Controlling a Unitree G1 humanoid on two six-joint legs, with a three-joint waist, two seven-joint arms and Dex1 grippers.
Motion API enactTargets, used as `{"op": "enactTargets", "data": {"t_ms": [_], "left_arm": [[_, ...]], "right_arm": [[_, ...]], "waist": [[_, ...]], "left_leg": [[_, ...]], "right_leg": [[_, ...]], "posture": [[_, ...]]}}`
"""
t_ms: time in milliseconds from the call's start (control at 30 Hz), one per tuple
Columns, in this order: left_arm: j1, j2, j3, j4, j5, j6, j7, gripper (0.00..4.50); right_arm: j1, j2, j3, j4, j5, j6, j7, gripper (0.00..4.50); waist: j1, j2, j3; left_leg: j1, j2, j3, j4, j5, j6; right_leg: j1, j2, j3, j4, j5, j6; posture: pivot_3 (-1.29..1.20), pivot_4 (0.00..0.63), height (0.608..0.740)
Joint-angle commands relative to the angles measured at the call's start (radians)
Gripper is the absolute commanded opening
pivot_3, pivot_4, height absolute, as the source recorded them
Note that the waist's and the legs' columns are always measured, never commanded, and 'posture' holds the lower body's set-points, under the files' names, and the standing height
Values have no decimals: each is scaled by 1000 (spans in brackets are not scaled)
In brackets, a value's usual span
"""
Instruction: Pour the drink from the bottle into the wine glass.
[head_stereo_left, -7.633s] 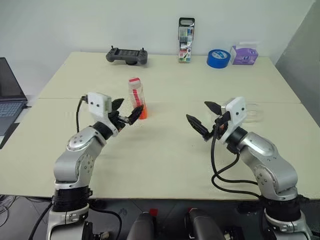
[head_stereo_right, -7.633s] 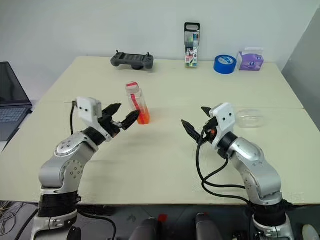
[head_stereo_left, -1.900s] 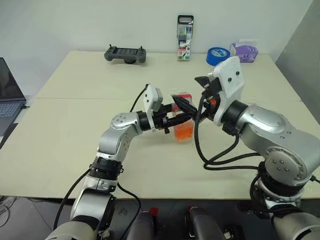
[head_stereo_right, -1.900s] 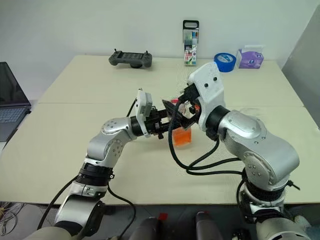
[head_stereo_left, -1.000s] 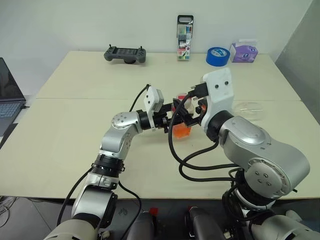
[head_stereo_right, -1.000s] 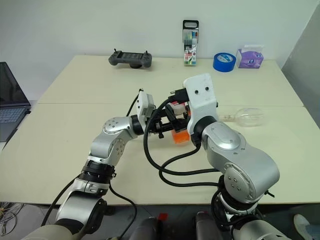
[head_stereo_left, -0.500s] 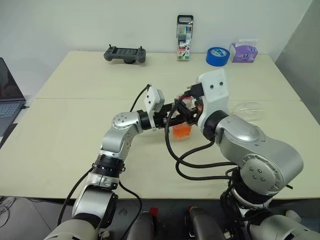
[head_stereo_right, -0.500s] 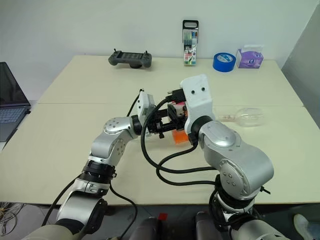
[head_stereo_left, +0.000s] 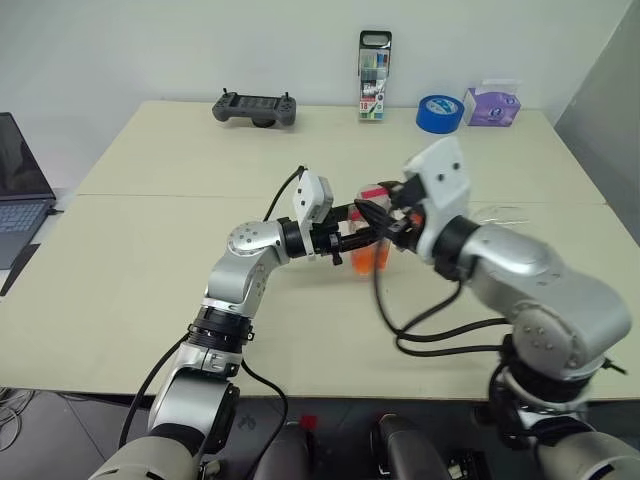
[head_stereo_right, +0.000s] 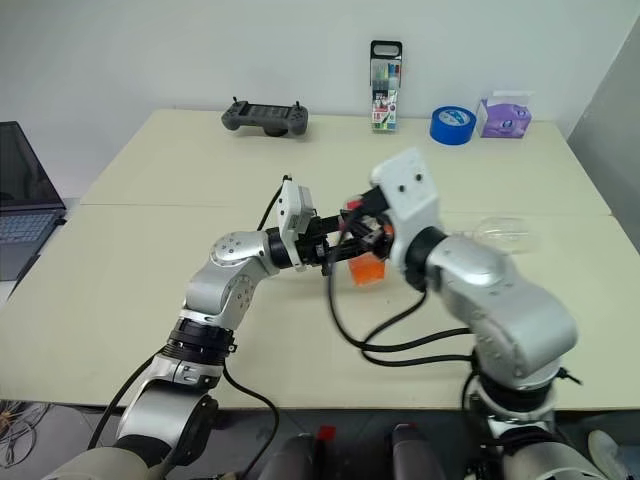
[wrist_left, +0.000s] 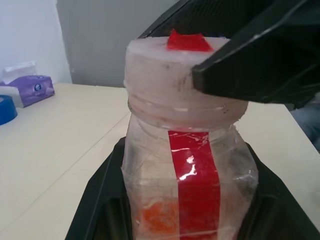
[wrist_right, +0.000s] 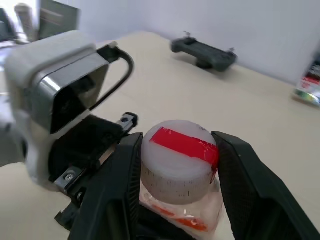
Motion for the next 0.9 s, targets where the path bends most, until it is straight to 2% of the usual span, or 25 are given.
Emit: {"op": "enactTargets", "data": {"t_ms": [33,167,300,467,600,633,667,833,900], "left_arm": [[-24,-4,20,-25,-19,4,12,1871],[-21,-13,21,-40,-28,16,16,1870],[-21,-23,19,-45,-25,16,24,1870],[-19,-23,23,-49,-25,15,26,1870],[-14,-23,24,-47,-24,12,25,1870],[-14,-25,24,-45,-23,10,25,1870],[-14,-26,23,-43,-22,8,25,1869],[-35,-41,24,-6,-14,-8,20,1869],[-38,-43,24,2,-14,-13,18,1869]], "right_arm": [[-72,-108,38,182,66,-237,332,1808],[-186,-180,113,441,31,-419,553,1808],[-269,-199,172,646,-20,-540,681,1808],[-296,-207,183,714,-41,-582,722,1808],[-299,-187,144,697,-18,-546,674,1808],[-298,-184,140,690,-14,-539,665,2519],[-297,-181,138,685,-13,-535,658,2757],[-282,-185,142,638,-32,-508,599,4498],[-274,-191,138,607,-41,-486,559,4500]], "waist": [[-3,0,0],[-15,0,1],[-17,0,1],[-12,1,1],[-6,1,1],[-4,1,1],[-2,1,1],[2,1,1],[2,1,1]], "left_leg": [[0,0,0,0,0,0],[2,2,2,-1,0,0],[1,3,0,-2,0,1],[0,3,-2,-1,0,0],[0,1,-2,0,0,0],[0,1,-2,0,0,0],[0,1,-3,0,0,0],[0,1,-4,0,0,0],[0,2,-4,0,0,0]], "right_leg": [[0,0,0,0,0,0],[0,4,0,1,0,0],[-1,6,-2,3,1,-2],[-2,2,-1,2,1,-2],[-1,-1,1,2,1,-2],[-1,-1,1,2,1,-2],[-1,-1,0,2,1,-2],[-2,-1,-1,2,1,-2],[-2,-1,-1,3,1,-2]], "posture": [[0,150,740],[0,150,740],[0,150,740],[0,150,740],[0,150,740],[0,150,740],[0,150,740],[0,150,740],[0,150,740]]}}
